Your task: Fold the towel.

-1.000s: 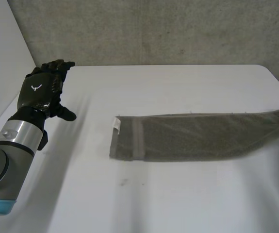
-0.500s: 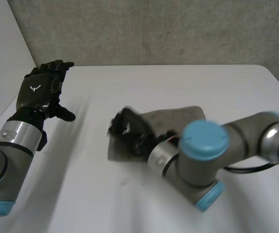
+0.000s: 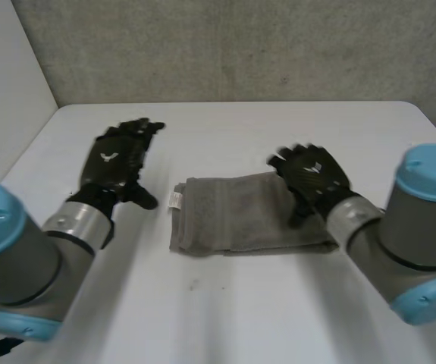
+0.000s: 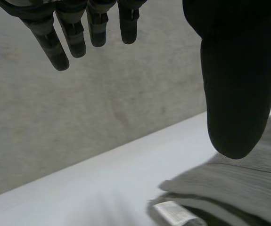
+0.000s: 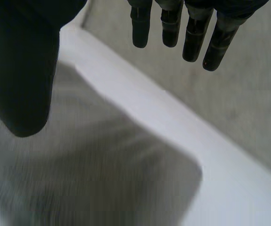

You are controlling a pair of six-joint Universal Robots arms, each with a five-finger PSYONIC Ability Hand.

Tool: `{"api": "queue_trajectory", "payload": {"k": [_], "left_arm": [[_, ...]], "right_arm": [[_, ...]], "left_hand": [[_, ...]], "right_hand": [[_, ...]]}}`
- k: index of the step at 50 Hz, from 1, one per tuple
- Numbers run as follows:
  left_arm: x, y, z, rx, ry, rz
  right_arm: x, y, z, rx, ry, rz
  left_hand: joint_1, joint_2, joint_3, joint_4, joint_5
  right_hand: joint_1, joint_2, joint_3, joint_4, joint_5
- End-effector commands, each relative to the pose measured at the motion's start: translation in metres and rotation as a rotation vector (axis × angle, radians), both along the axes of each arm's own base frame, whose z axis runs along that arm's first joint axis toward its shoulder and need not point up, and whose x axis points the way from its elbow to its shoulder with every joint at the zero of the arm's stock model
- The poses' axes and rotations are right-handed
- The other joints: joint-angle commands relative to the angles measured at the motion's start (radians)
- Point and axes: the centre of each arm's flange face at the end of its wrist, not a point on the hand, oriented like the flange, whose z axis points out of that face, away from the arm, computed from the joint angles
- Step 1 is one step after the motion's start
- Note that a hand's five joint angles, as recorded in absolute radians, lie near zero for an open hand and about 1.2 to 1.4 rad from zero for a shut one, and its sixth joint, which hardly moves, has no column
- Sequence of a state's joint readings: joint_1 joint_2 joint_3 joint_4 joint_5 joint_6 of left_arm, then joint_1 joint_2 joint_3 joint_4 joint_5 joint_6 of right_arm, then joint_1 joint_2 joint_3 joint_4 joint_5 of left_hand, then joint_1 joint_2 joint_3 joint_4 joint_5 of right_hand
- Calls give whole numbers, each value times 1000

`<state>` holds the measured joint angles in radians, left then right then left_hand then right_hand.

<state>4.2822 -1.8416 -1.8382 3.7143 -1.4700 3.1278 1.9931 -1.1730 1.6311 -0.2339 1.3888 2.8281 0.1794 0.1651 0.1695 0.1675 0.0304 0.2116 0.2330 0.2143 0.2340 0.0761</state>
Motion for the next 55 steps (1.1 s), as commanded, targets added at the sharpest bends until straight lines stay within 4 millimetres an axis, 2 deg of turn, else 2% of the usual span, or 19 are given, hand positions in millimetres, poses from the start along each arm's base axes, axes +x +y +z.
{"api": "queue_trajectory", "payload": {"k": [1,6,8,9,11,18,20,21,25,29,34,38,39,40,41,42,45,50,55], "left_arm": [[-38,-2,-31,18,-80,-82],[-51,-8,-52,-57,-258,-82],[-53,-7,-59,-92,-339,-74],[-53,-7,-59,-93,-340,-74],[-54,-3,-62,-93,-358,-73],[-50,5,-45,-112,-342,-70],[-43,7,-24,-140,-303,-50],[-43,7,-24,-140,-303,-50],[-26,5,7,-171,-229,3],[-5,-5,21,-169,-181,82],[14,-11,32,-146,-93,140],[23,-16,36,-135,-54,167],[25,-17,37,-125,-37,171],[25,-17,37,-125,-37,171],[24,-17,37,-113,-21,168],[23,-17,39,-107,-7,161],[21,-16,40,-95,6,153],[13,-16,44,-55,40,127],[-16,-8,38,86,54,46]], "right_arm": [[-40,-6,-34,92,71,-93],[-48,-7,-54,91,139,-102],[-48,-11,-61,57,178,-95],[-48,-11,-61,57,178,-95],[-48,-18,-55,-14,200,-88],[-29,-31,-24,-193,223,-50],[15,-11,-1,-309,207,72],[15,-11,0,-310,206,73],[76,31,12,-419,181,268],[105,53,3,-455,205,375],[138,105,-46,-427,286,615],[139,107,-51,-420,293,620],[139,106,-46,-422,283,603],[139,106,-46,-422,283,603],[138,103,-36,-423,264,566],[137,99,-21,-420,230,511],[131,90,-1,-402,173,428],[89,48,51,-215,-107,183],[62,29,58,18,-222,122]], "left_hand": [[-5,9,5,7,-30],[-4,10,6,8,-30],[-5,9,5,7,-30],[-5,9,5,7,-30],[-5,9,5,7,-30],[-5,9,5,7,-30],[-5,9,5,7,-30],[-5,9,5,7,-30],[-5,9,5,7,-30],[-5,9,5,7,-30],[-5,9,5,7,-30],[-5,9,5,7,-30],[-5,9,5,7,-30],[-5,9,5,7,-30],[-5,9,5,7,-30],[-5,9,5,7,-30],[-5,9,5,7,-30],[-5,9,5,7,-30],[-5,9,5,7,-30]], "right_hand": [[-37,-58,-40,-59,-76],[108,87,106,86,69],[683,662,680,661,644],[687,665,684,664,648],[1183,1162,1181,1161,1144],[1185,1163,1182,1162,1146],[1185,1163,1182,1162,1146],[1185,1163,1182,1162,1146],[1185,1163,1182,1162,1146],[1185,1163,1182,1162,1146],[1185,1163,1182,1162,1146],[1185,1163,1182,1162,1146],[715,693,712,692,676],[710,689,707,688,671],[155,134,152,133,116],[-37,-58,-40,-59,-76],[-37,-58,-40,-59,-76],[-37,-58,-40,-59,-76],[-37,-58,-40,-59,-76]]}}
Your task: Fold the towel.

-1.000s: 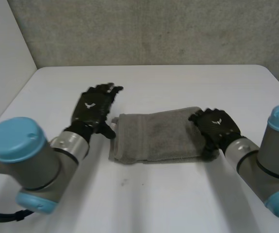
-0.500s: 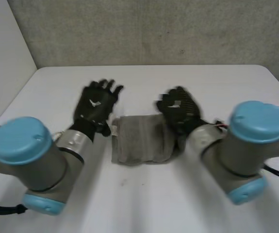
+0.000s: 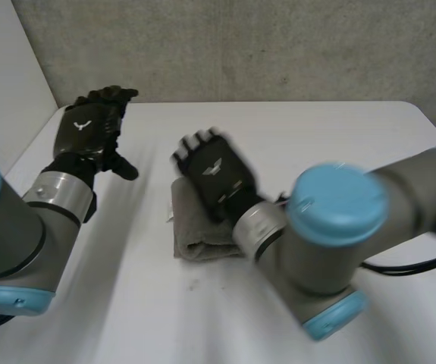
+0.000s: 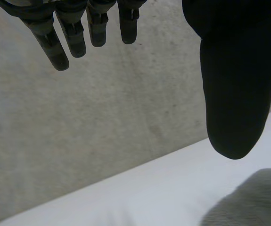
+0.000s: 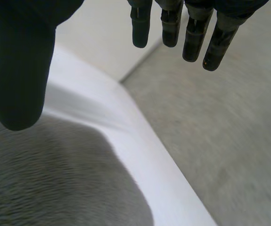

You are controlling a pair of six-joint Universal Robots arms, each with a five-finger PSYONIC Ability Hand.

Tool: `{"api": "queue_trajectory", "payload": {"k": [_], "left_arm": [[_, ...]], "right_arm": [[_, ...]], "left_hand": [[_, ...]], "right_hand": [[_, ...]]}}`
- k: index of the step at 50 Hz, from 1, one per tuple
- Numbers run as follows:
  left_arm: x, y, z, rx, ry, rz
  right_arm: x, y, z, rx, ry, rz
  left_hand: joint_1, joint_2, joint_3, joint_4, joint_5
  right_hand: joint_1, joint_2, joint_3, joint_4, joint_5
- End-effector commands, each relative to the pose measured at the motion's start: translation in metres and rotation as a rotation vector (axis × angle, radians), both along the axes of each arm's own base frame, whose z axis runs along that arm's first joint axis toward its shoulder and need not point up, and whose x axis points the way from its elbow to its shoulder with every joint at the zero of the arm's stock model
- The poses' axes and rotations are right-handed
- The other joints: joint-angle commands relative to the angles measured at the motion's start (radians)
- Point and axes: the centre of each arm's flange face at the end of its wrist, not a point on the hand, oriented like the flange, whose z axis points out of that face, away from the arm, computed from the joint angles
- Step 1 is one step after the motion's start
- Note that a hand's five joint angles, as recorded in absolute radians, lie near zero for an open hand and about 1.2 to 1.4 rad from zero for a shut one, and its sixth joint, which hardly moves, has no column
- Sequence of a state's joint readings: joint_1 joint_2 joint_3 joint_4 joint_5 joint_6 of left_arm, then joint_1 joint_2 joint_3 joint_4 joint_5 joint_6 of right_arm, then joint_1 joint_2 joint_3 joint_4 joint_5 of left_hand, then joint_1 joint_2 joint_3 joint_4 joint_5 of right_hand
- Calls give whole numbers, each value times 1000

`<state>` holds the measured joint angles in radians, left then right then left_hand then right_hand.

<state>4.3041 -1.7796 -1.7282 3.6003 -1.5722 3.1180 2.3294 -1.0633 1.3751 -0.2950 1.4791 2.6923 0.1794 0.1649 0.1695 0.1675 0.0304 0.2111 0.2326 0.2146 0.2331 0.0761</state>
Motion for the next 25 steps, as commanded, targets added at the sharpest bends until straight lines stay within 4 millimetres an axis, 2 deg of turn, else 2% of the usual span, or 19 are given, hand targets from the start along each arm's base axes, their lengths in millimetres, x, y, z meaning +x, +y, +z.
{"api": "queue_trajectory", "payload": {"k": [1,5,7,8,10,11,12,13,16,17,18,19,21,25], "left_arm": [[-33,8,-8,176,19,-95],[-45,10,-19,268,10,-118],[-57,13,-38,348,-26,-140],[-57,13,-38,348,-26,-141],[-66,14,-58,388,-58,-154],[-66,14,-58,388,-58,-154],[-67,13,-69,412,-72,-153],[-67,13,-69,412,-72,-153],[-68,12,-91,452,-108,-150],[-68,12,-91,452,-108,-150],[-68,12,-100,460,-142,-153],[-68,12,-100,460,-142,-153],[-68,13,-106,452,-188,-162],[-69,11,-102,388,-243,-170]], "right_arm": [[-50,-39,25,376,-208,-114],[-55,-48,23,462,-211,-94],[-50,-57,3,532,-174,-89],[-50,-57,3,533,-174,-89],[-46,-65,-15,568,-145,-102],[-46,-65,-15,569,-144,-102],[-44,-68,-24,578,-128,-104],[-42,-72,-36,588,-101,-107],[-41,-74,-46,591,-74,-107],[-40,-77,-57,587,-43,-108],[-38,-80,-71,569,6,-114],[-38,-80,-71,569,7,-114],[-39,-84,-84,530,69,-142],[-40,-87,-82,495,91,-167]], "left_hand": [[-5,10,5,7,-30],[-5,10,5,7,-30],[-5,10,5,7,-30],[-5,10,5,7,-30],[-5,10,5,7,-30],[-5,10,5,7,-30],[-5,10,5,7,-30],[-5,10,5,7,-30],[-5,10,5,7,-30],[-5,10,5,7,-30],[-5,10,5,7,-30],[-5,10,5,7,-30],[-5,10,5,7,-30],[-5,10,5,7,-30]], "right_hand": [[-37,-58,-40,-59,-76],[-37,-58,-40,-59,-76],[-37,-58,-40,-59,-76],[-37,-58,-40,-59,-76],[-37,-58,-40,-59,-76],[-37,-58,-40,-59,-76],[-37,-58,-40,-59,-76],[-37,-58,-40,-59,-76],[-37,-58,-40,-59,-76],[-37,-58,-40,-59,-76],[-37,-58,-40,-59,-76],[-37,-58,-40,-59,-76],[-37,-58,-40,-59,-76],[-37,-58,-40,-59,-76]]}}
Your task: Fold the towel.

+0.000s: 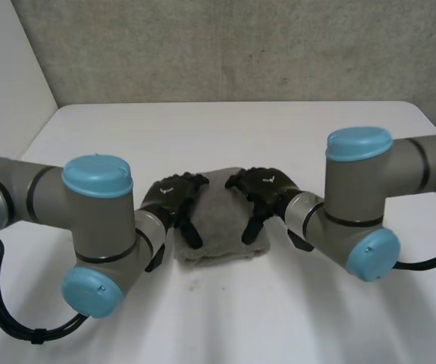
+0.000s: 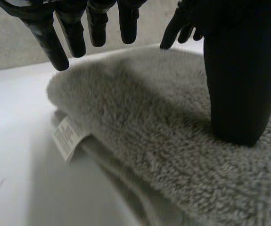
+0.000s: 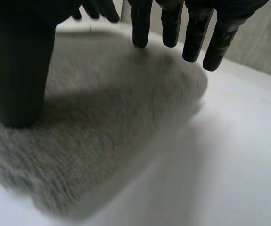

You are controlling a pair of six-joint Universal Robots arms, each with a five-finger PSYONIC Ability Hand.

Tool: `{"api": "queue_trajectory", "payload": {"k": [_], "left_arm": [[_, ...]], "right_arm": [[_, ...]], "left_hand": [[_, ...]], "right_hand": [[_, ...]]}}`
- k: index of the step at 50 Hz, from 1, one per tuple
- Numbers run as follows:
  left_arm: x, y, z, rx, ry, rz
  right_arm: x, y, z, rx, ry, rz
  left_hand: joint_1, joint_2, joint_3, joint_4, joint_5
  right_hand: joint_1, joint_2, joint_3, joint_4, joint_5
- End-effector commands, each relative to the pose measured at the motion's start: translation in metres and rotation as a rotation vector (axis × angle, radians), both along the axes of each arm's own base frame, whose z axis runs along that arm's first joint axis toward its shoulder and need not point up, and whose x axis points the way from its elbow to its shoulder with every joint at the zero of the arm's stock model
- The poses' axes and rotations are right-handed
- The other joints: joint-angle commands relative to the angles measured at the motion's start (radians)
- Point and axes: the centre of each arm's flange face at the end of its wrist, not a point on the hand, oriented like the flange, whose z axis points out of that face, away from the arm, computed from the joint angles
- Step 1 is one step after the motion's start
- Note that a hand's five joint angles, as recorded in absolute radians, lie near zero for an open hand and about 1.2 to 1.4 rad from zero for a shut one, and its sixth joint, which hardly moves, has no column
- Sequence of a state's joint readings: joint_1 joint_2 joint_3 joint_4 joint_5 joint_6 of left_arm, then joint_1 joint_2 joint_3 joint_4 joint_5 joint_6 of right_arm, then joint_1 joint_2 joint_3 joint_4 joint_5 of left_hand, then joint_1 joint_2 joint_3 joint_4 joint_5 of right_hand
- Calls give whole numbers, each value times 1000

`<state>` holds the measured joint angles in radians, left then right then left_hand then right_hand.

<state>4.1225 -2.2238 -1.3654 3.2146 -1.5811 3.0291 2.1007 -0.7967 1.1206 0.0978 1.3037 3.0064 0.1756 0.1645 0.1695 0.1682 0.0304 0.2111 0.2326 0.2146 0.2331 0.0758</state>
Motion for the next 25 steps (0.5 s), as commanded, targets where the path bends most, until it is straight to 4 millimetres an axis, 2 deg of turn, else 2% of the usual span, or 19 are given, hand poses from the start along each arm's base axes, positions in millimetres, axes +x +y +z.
{"api": "queue_trajectory", "payload": {"k": [1,2,4,5,6,7,8,9,10,12,13,14,15,16,17,18,20,21,25], "left_arm": [[0,-2,0,-87,-88,-42],[0,-2,0,-87,-88,-42],[1,-3,26,-145,-58,-37],[1,-3,26,-146,-58,-37],[2,-2,45,-185,-33,-34],[2,-2,45,-186,-32,-34],[4,-1,66,-231,-4,-27],[7,1,89,-278,25,-19],[7,1,89,-279,26,-19],[16,7,136,-379,88,1],[16,7,136,-379,89,1],[25,9,159,-432,117,22],[25,9,159,-432,118,22],[36,8,181,-480,141,51],[51,6,198,-513,151,90],[51,6,198,-513,151,91],[77,6,221,-527,140,152],[77,6,221,-527,140,153],[96,9,237,-490,108,191]], "right_arm": [[0,-8,-6,-86,95,-26],[0,-8,-6,-87,95,-26],[-2,-8,24,-144,58,-39],[-2,-8,24,-145,57,-39],[-3,-7,45,-179,21,-47],[-6,-5,65,-205,-14,-62],[-6,-5,65,-206,-15,-62],[-11,-4,83,-227,-49,-82],[-11,-4,83,-227,-49,-82],[-20,2,118,-274,-111,-139],[-21,2,119,-274,-112,-139],[-28,4,137,-306,-141,-184],[-39,4,154,-342,-156,-247],[-39,4,154,-342,-156,-247],[-52,3,172,-380,-170,-313],[-52,3,172,-380,-171,-314],[-73,9,202,-449,-187,-420],[-73,9,202,-449,-187,-420],[-99,15,220,-469,-165,-497]], "left_hand": [[-1,10,5,6,-30],[-1,10,5,6,-30],[-1,10,5,6,-30],[-1,10,5,6,-30],[-1,10,5,6,-30],[-1,10,5,6,-30],[-1,10,5,6,-30],[-1,10,5,6,-30],[-1,10,5,6,-30],[-1,10,5,6,-30],[-1,10,5,6,-30],[-1,10,5,6,-30],[-1,10,5,6,-30],[-1,10,5,6,-30],[-1,10,5,6,-30],[-1,10,5,6,-30],[-1,10,5,6,-30],[-1,10,5,6,-30],[-1,10,5,6,-30]], "right_hand": [[-37,-58,-40,-59,-76],[-37,-58,-40,-59,-76],[-37,-58,-40,-59,-76],[-37,-58,-40,-59,-76],[-37,-58,-40,-59,-76],[-37,-58,-40,-59,-76],[-37,-58,-40,-59,-76],[-37,-58,-40,-59,-76],[-37,-58,-40,-59,-76],[-37,-58,-40,-59,-76],[-37,-58,-40,-59,-76],[-37,-58,-40,-59,-76],[-37,-58,-40,-59,-76],[-37,-58,-40,-59,-76],[-37,-58,-40,-59,-76],[-37,-58,-40,-59,-76],[-37,-58,-40,-59,-76],[-37,-58,-40,-59,-76],[-37,-58,-40,-59,-76]]}}
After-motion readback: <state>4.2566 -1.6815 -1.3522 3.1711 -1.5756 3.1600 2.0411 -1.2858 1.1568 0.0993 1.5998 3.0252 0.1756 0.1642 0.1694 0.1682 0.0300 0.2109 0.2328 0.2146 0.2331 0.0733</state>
